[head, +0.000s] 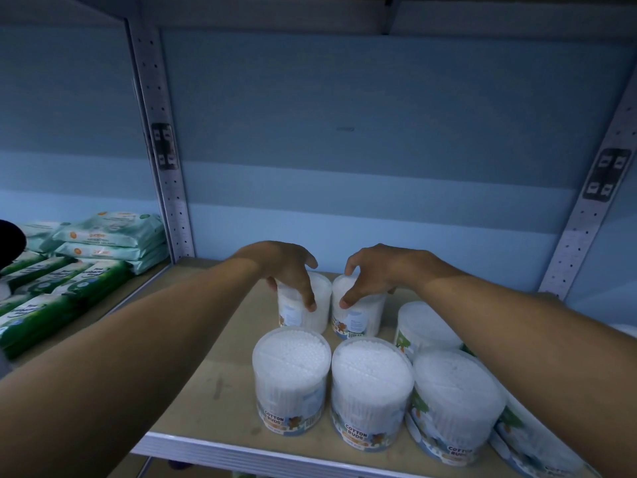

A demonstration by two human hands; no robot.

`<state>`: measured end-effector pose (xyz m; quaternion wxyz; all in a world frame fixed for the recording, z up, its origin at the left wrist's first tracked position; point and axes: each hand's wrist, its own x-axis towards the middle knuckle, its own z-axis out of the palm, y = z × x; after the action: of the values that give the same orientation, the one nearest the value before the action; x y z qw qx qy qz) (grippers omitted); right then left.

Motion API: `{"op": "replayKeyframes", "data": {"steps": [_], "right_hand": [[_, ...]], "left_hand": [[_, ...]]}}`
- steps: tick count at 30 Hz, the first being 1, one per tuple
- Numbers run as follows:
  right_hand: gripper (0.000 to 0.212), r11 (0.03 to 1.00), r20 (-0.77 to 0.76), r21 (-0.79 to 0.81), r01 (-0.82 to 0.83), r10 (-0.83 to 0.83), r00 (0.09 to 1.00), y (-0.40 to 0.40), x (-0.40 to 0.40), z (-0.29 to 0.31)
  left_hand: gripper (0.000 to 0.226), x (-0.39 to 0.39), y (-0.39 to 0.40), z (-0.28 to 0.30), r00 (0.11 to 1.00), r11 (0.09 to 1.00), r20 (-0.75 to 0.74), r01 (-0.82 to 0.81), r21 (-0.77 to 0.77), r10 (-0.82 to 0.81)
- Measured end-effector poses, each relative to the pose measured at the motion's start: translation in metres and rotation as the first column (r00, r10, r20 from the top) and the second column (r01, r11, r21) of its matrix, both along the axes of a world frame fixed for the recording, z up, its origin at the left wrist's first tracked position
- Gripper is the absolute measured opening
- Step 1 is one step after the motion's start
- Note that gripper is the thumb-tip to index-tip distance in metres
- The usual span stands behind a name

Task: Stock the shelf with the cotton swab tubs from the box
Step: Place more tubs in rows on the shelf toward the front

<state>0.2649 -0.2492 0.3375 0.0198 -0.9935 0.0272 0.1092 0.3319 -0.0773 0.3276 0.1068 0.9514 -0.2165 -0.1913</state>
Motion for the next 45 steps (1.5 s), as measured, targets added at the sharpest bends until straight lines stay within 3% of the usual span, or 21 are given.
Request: {"op": "replayKeyframes", "data": {"steps": [7,15,19,26,35,39,45], "right_hand": [[0.073,0.999,-0.043,0.017,-0.045,0.046,0.998,-0.008,0.006,-0.001],[0.07,0.985,-0.079,0.135,-0.105,0.116,0.99,-0.017,-0.003,0.002],[0.074,0.99,0.019,0.128,-0.051,0.049,0.999,-0.017,-0.005,0.003],[0.067,1.0,0.009,0.016,-0.006,0.006,1.0,-0.01,-0.003,0.001],[0.072,0.99,-0.012,0.118,-0.071,0.073,0.997,-0.021,0.003,-0.001],[0.077,0.991,0.028,0.129,-0.046,0.043,0.999,-0.023,0.002,-0.002],[0.073,0.997,0.05,0.071,-0.038,0.035,0.998,-0.015,0.004,-0.004]], "left_hand": [[0.087,-0.002,-0.006,-0.002,0.999,1.0,0.032,0.0,-0.009,0.001],[0.104,0.001,-0.001,-0.006,0.998,1.0,0.071,0.002,-0.013,-0.001],[0.115,0.004,0.006,-0.003,0.997,0.998,0.065,0.048,0.027,-0.049],[0.1,0.005,0.004,0.002,0.995,0.995,0.048,0.087,0.049,-0.089],[0.116,0.011,0.001,-0.005,0.992,1.0,0.127,0.022,0.015,-0.023],[0.112,0.007,0.003,0.0,0.998,0.998,0.055,0.032,-0.059,-0.029],[0.099,0.008,0.001,-0.001,0.994,0.997,0.068,0.079,0.026,-0.081]]}}
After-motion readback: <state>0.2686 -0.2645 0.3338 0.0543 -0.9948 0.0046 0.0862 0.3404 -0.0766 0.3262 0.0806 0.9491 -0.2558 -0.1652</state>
